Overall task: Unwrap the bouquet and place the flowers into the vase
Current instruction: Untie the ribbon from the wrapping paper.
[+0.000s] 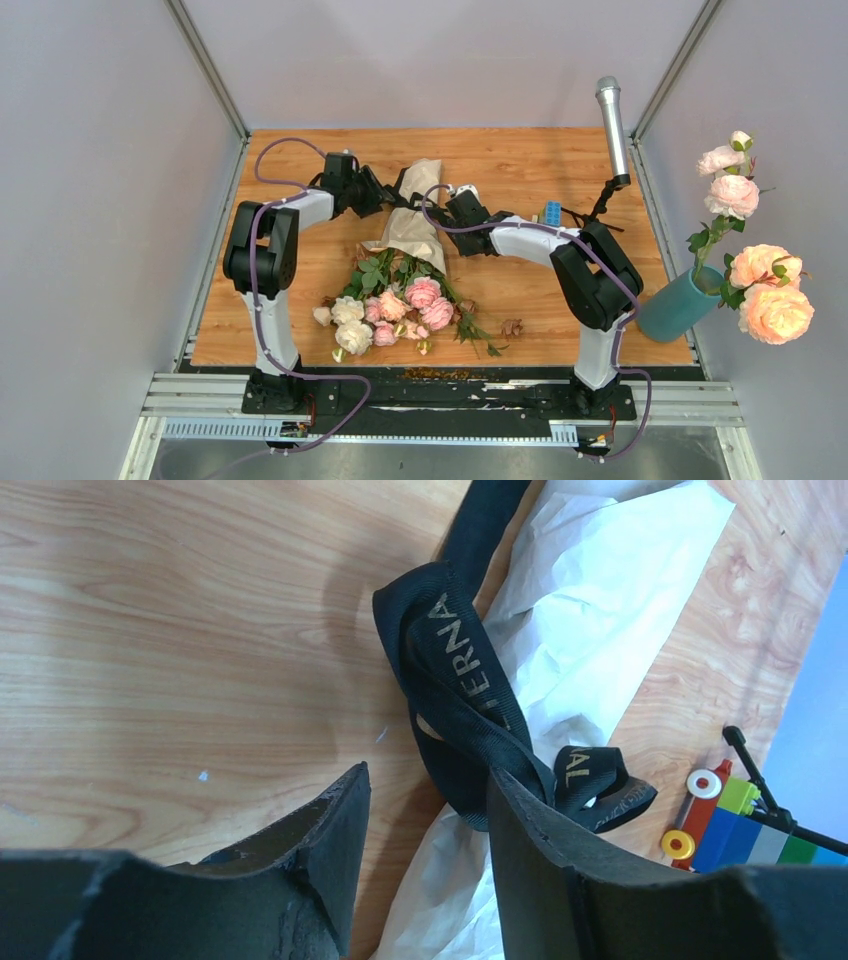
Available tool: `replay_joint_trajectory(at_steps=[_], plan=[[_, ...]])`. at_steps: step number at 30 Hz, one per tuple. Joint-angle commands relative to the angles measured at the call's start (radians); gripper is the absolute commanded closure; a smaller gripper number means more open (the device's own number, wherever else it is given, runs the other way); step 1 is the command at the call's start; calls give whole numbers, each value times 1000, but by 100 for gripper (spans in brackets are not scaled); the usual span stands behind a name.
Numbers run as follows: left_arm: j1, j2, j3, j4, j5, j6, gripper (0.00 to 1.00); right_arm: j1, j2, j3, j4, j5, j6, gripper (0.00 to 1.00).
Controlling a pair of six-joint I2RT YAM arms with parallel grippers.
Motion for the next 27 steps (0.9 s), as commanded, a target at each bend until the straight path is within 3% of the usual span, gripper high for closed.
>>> replay_joint_trajectory(at_steps=[1,10,19,27], plan=[[-14,18,47,32,19,-24,47,1,-38,-15,23,-9,7,100],[-35,15,37,45,28,-49,55,2,-46,-28,24,-2,9,100],[-37,-77,-36,127,-38,-70,96,2,-62,-45,25,10,11,100],[-47,-182,-86,186,-109,-4,100,1,-67,-56,25,13,14,100]])
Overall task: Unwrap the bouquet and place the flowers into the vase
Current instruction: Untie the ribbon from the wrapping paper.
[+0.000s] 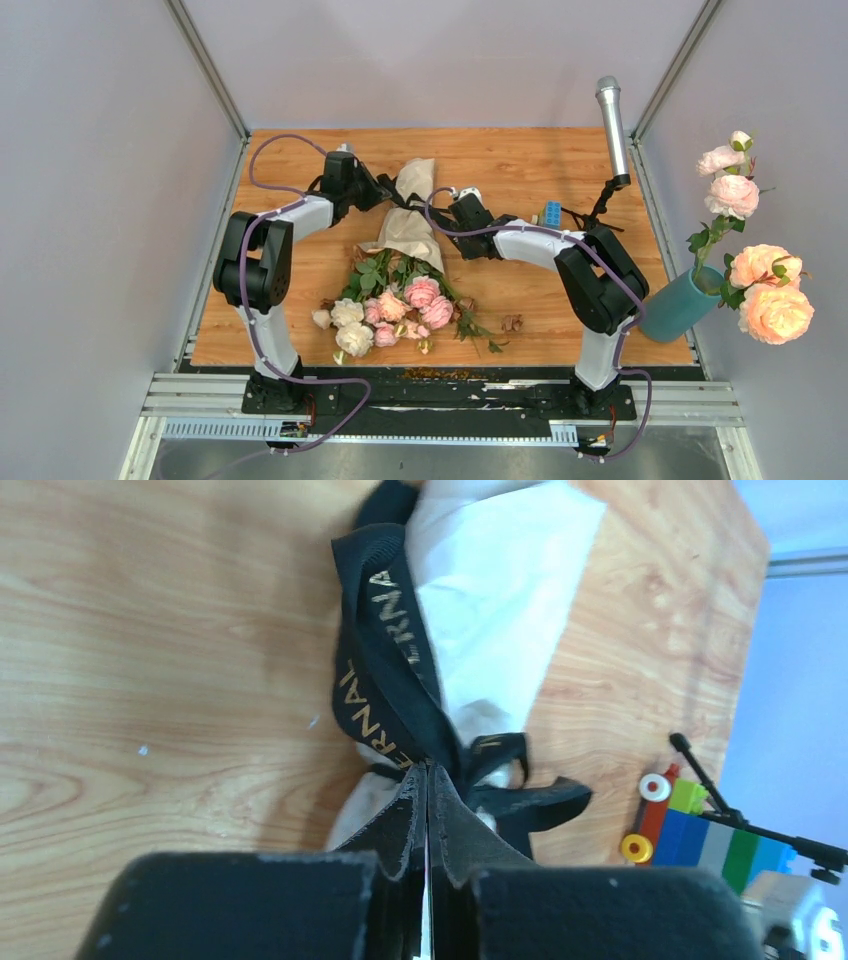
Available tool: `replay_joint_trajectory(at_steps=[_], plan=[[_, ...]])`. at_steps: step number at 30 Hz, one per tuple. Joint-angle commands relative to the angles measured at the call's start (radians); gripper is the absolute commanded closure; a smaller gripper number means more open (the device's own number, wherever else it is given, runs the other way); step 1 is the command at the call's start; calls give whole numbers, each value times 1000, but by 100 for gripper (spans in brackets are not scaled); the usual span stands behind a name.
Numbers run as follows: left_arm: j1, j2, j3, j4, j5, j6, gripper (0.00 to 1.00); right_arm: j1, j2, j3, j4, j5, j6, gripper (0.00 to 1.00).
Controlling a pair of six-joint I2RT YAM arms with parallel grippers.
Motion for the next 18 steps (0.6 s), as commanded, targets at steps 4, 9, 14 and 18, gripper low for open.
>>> replay_joint_trajectory(at_steps=[4,9,14,18], plan=[[-13,-103,0,89,-37,82,100,2,-34,-11,13,9,15,100],[-33,-105,30,45,-36,171,100,2,-36,-13,12,7,17,100],[-68,-115,64,-14,-55,305,100,2,-37,-16,12,11,21,100],[-97,-145,73,-29,-51,415,97,1,-41,-19,12,15,26,100]])
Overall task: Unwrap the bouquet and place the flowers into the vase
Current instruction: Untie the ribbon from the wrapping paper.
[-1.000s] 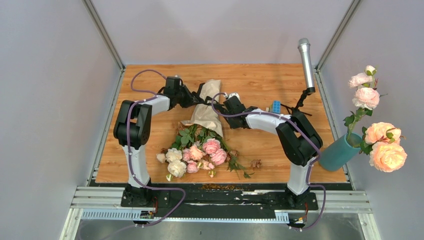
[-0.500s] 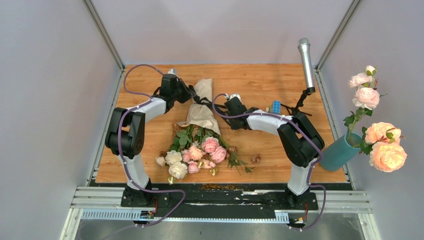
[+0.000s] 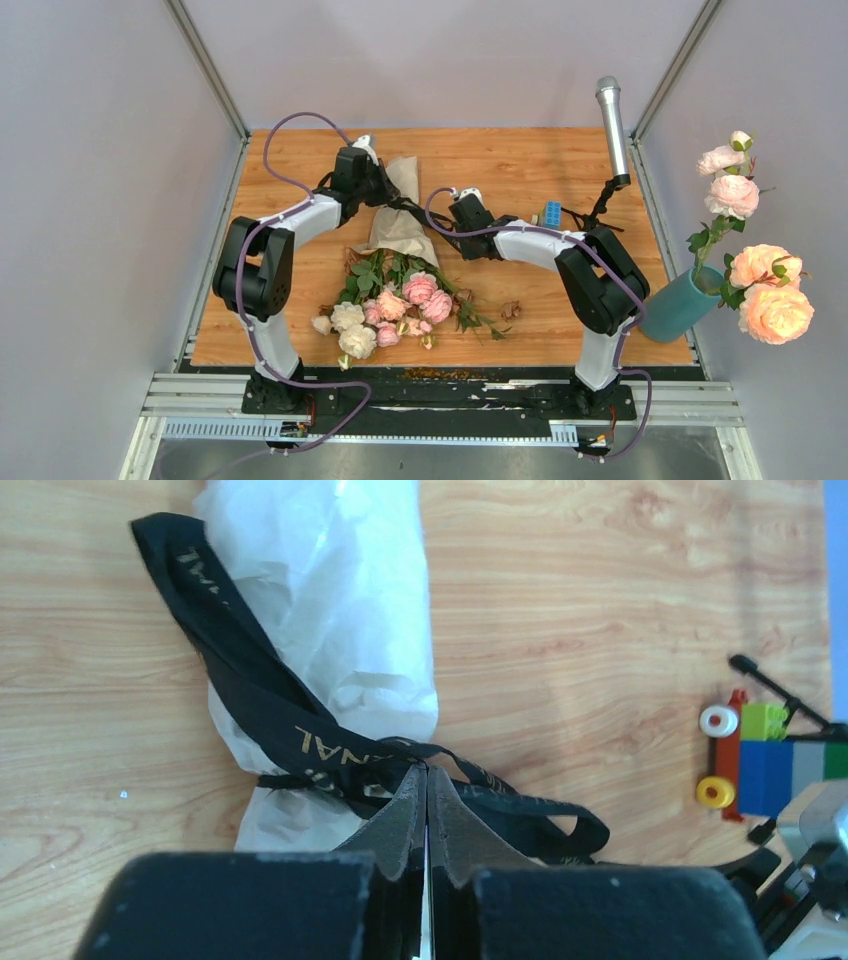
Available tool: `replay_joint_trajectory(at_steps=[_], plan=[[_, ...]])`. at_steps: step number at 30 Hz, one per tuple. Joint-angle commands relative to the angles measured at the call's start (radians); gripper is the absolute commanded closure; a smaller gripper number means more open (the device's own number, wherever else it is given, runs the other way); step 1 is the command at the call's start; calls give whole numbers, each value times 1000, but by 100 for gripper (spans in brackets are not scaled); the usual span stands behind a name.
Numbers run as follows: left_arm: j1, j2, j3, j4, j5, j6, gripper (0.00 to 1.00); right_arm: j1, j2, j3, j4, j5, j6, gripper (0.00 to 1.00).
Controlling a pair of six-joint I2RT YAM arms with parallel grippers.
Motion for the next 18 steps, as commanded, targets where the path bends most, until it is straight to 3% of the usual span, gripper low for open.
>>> replay_joint_trajectory(at_steps=[1,6,11,14,18], plan=[[-32,-87,46,-20,-7,189,95,2,-37,-13,10,16,25,100],[-37,-138,26,-84,-74,248,74,1,-39,-13,10,13,25,100],[-29,-176,20,-174,-167,186,56,2,-37,-14,10,5,23,100],[3,-179,6,-178,-130,90,52,1,-38,-13,10,1,22,100],[45,-201,-68,-68,-39,10,45,2,-43,-17,10,0,19,100]])
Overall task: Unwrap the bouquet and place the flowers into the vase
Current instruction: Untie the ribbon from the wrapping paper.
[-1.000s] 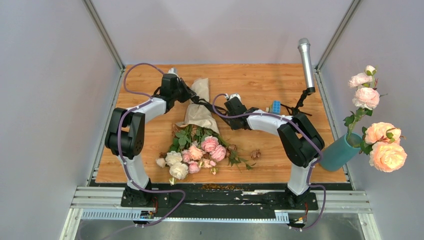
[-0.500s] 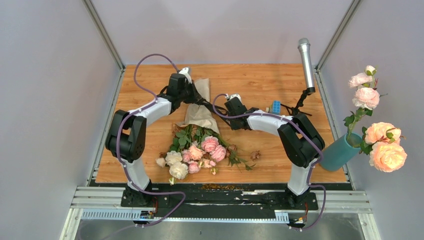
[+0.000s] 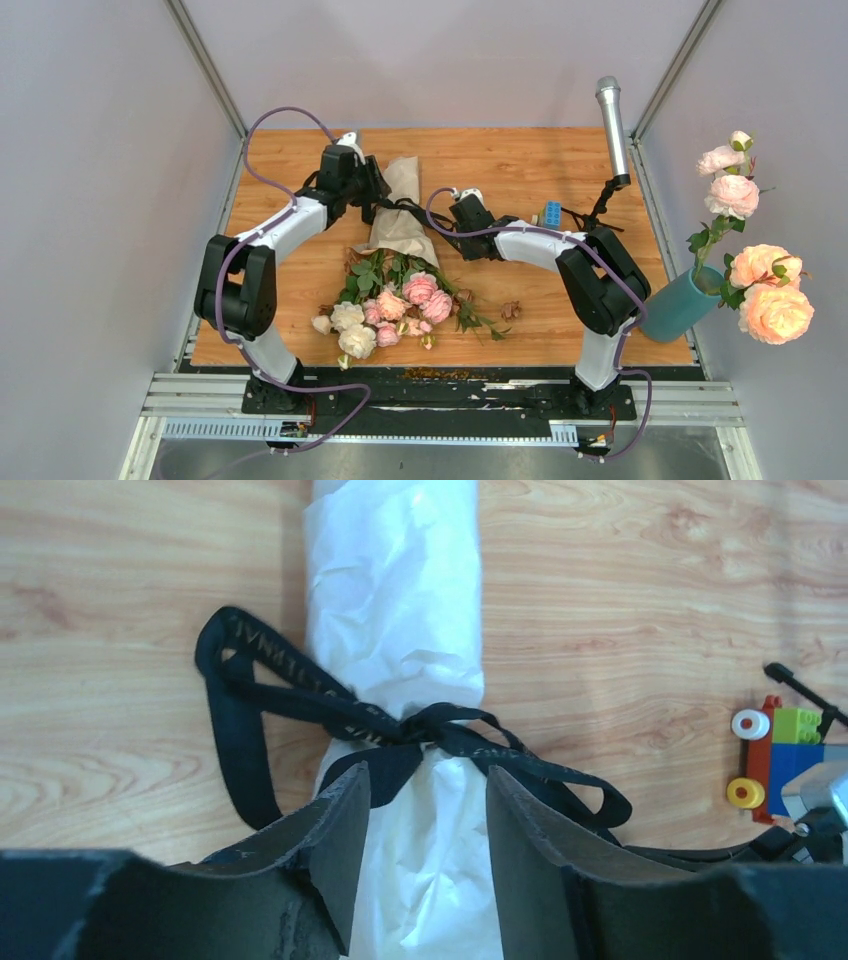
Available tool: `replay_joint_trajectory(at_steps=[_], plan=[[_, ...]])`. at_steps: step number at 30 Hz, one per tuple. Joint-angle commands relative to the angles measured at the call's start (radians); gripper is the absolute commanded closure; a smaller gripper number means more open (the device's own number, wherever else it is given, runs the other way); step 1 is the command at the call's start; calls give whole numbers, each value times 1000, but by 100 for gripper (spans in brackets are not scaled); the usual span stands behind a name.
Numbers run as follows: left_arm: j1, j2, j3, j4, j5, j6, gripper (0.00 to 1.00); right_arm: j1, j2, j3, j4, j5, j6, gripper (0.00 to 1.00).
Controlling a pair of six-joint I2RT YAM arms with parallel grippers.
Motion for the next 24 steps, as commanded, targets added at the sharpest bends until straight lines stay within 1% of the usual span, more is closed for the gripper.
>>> replay_joint_trajectory(at_steps=[1,5,9,11,15,20,24], plan=[[45,-66,-71,106,68,-87,43,1,-39,-11,10,3,8,100],[71,-113,-142,163,133,-14,32,2,-48,-18,10,10,2,100],[96,-140,-170,141,180,102,28,1,-51,-21,10,10,-3,100],[98,-149,-179,121,172,194,28,1,-49,-20,12,9,-4,100],[98,-158,-195,76,66,288,31,1,-46,-18,11,7,-3,100],[98,-145,-206,74,27,308,41,1,-50,-21,12,14,-1,100],[98,-118,-185,76,39,302,42,1,-47,-23,13,16,-5,100]])
